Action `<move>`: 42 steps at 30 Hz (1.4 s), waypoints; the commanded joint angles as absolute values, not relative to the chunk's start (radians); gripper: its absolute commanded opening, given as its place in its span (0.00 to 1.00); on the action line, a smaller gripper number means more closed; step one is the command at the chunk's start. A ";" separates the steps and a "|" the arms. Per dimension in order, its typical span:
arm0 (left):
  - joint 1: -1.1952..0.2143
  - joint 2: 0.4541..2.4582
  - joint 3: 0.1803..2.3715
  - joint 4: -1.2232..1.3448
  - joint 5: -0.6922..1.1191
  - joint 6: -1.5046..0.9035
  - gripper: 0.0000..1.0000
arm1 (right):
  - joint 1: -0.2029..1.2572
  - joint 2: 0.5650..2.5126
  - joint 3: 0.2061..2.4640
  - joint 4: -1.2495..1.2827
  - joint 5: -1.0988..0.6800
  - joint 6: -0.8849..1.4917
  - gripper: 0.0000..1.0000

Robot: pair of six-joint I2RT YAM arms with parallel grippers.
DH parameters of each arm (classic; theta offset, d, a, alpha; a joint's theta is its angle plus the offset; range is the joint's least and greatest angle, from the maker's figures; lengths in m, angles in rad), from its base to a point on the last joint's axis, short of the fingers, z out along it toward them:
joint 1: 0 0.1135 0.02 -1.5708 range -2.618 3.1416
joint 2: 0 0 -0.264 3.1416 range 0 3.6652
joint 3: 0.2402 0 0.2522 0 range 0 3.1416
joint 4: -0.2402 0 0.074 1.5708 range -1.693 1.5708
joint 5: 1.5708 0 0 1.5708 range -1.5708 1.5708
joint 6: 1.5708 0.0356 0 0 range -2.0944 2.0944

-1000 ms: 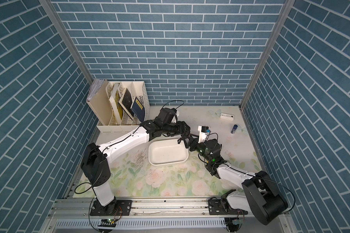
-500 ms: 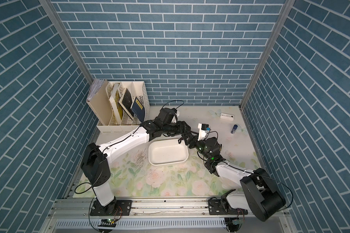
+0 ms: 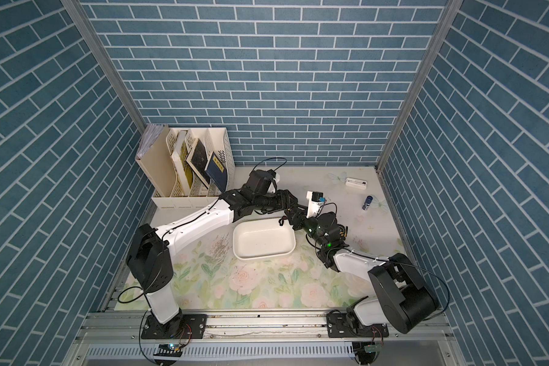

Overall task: Take the tape measure out of the storage box
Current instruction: Place the tape measure at the center of the board.

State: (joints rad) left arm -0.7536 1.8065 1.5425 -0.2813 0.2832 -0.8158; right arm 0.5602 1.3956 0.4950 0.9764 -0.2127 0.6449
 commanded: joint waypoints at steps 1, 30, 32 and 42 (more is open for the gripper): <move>-0.764 1.756 1.533 -0.260 0.325 -0.808 0.00 | 0.558 1.406 0.521 0.999 -0.199 0.627 0.27; -0.689 1.700 1.506 -0.316 0.238 -0.733 0.88 | 0.539 0.985 0.498 0.404 0.104 0.563 0.00; -0.689 1.699 1.514 -0.351 0.196 -0.709 0.88 | 0.532 0.961 0.500 0.291 0.152 0.594 0.00; -0.689 1.702 1.494 -0.413 0.099 -0.662 0.86 | 0.521 1.039 0.491 0.068 0.135 0.762 0.00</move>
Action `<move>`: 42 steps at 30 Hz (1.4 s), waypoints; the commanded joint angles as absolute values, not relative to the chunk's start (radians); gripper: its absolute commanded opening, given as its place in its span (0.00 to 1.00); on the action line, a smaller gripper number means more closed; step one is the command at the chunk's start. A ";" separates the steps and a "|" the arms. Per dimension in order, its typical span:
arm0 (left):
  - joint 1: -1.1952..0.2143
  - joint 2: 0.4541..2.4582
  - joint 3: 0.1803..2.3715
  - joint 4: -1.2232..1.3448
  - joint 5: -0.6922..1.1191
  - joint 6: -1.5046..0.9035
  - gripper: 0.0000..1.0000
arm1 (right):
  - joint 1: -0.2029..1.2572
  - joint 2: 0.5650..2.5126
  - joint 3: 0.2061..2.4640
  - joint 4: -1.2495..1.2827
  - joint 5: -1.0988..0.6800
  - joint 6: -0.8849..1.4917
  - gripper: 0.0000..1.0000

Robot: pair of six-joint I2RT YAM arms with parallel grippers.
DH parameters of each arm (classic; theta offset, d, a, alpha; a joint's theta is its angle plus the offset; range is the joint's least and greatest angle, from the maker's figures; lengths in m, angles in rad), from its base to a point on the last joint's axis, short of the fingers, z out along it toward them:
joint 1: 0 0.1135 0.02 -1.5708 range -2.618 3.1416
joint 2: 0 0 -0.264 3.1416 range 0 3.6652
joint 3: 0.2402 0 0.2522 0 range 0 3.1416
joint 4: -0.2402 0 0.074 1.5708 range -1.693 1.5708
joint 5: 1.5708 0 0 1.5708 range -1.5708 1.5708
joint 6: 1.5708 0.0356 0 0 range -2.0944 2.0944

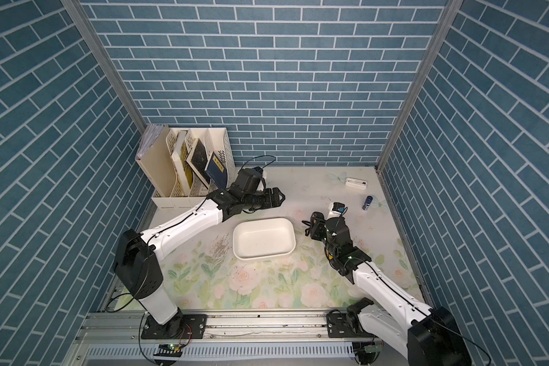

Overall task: Take the tape measure out of the storage box
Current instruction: Place the tape measure at the center of the board.

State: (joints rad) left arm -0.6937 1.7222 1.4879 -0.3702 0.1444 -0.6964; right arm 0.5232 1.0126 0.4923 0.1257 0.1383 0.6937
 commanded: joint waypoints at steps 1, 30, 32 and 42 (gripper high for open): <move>-0.689 1.700 1.494 -0.418 0.093 -0.659 0.86 | 0.521 1.057 0.493 0.059 0.121 0.780 0.00; -0.690 1.682 1.430 -0.454 0.078 -0.655 0.85 | 0.469 1.278 0.478 -0.012 -0.262 0.891 0.00; -0.689 1.683 1.428 -0.456 0.077 -0.654 0.85 | 0.469 1.290 0.479 -0.002 -0.262 0.888 0.00; -0.689 1.684 1.413 -0.463 0.046 -0.651 0.85 | 0.459 1.241 0.459 -0.047 -0.218 0.892 0.27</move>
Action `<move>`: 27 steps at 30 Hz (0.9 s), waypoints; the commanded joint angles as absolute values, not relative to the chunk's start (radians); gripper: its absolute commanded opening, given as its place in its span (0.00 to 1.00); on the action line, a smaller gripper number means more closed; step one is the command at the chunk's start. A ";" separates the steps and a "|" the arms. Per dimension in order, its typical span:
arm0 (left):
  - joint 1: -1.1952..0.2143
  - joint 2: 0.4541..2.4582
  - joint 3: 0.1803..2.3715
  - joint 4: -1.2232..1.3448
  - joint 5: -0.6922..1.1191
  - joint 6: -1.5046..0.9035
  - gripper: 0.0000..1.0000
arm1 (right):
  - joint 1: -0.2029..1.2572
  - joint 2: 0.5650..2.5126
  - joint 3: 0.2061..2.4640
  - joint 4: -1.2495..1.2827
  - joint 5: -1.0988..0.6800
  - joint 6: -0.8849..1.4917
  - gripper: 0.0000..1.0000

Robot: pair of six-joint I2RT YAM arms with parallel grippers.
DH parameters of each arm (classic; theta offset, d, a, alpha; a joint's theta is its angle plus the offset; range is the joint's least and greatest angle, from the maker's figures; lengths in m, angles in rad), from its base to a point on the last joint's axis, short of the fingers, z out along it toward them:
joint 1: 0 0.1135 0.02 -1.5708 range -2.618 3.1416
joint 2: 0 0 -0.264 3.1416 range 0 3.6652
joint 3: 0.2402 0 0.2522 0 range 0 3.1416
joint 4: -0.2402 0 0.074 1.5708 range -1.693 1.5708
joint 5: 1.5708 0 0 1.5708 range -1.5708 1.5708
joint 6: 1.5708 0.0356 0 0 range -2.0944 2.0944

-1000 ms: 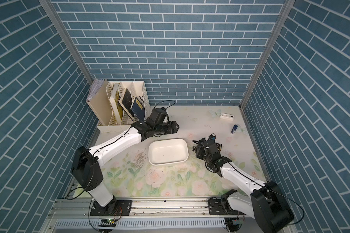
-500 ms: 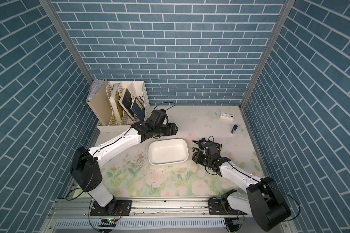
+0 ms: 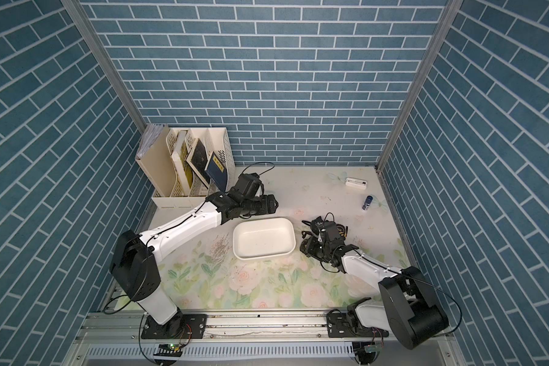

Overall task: Take the tape measure out of the storage box
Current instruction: Place the tape measure at the center of the board.

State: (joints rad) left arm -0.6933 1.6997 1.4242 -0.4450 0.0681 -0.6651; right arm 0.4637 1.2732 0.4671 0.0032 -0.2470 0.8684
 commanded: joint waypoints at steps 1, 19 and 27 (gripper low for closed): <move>-0.689 1.686 1.413 -0.463 0.046 -0.652 0.85 | 0.459 1.235 0.459 -0.053 -0.214 0.889 0.31; -0.689 1.707 1.434 -0.469 0.058 -0.642 0.86 | 0.459 1.128 0.481 -0.137 -0.132 0.846 0.94; -0.689 1.702 1.455 -0.494 0.001 -0.614 0.91 | 0.459 1.092 0.666 -0.368 0.013 0.743 0.98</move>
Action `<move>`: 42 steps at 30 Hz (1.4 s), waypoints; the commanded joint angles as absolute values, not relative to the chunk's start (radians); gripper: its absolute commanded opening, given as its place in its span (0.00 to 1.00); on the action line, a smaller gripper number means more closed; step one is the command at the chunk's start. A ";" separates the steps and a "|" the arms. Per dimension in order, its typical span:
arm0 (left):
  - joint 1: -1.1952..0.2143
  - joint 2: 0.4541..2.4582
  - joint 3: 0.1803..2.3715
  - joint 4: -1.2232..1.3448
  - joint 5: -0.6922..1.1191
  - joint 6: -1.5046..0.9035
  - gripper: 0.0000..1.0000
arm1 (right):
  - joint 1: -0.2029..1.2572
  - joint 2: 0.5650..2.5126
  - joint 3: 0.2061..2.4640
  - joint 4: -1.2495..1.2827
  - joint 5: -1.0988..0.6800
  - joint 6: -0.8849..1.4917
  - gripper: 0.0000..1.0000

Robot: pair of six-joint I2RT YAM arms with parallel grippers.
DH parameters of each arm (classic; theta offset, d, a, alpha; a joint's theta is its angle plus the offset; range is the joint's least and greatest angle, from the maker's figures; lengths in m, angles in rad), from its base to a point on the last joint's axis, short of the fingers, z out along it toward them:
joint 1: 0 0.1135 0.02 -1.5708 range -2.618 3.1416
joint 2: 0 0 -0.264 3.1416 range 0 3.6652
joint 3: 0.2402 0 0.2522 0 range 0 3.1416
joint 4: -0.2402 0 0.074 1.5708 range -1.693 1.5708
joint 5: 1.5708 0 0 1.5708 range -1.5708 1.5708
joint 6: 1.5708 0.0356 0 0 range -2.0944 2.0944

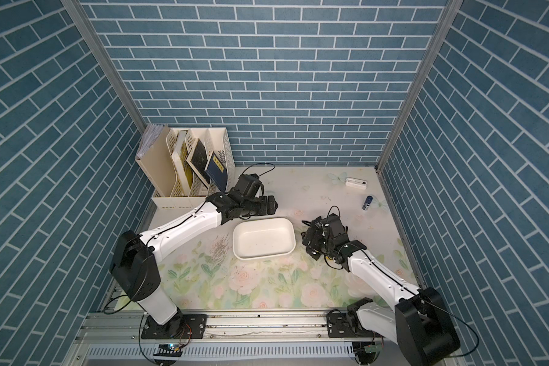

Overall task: Take the tape measure out of the storage box
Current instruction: Place the tape measure at the center of the board, then reset both arms

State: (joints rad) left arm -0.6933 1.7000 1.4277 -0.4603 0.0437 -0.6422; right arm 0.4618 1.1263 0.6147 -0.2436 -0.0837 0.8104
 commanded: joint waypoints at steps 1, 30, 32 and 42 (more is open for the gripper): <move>-0.688 1.698 1.454 -0.495 -0.005 -0.610 0.92 | 0.462 1.074 0.675 -0.389 0.041 0.740 0.99; -0.116 1.252 0.477 0.487 -0.548 -0.215 1.00 | 0.182 1.398 0.286 1.028 0.381 -0.037 0.92; -0.104 1.282 0.440 0.590 -0.542 -0.203 1.00 | 0.180 1.425 0.299 1.046 0.388 -0.048 0.92; -0.106 1.477 0.365 0.978 -0.349 -0.028 1.00 | 0.164 1.480 0.231 1.235 0.334 -0.069 0.92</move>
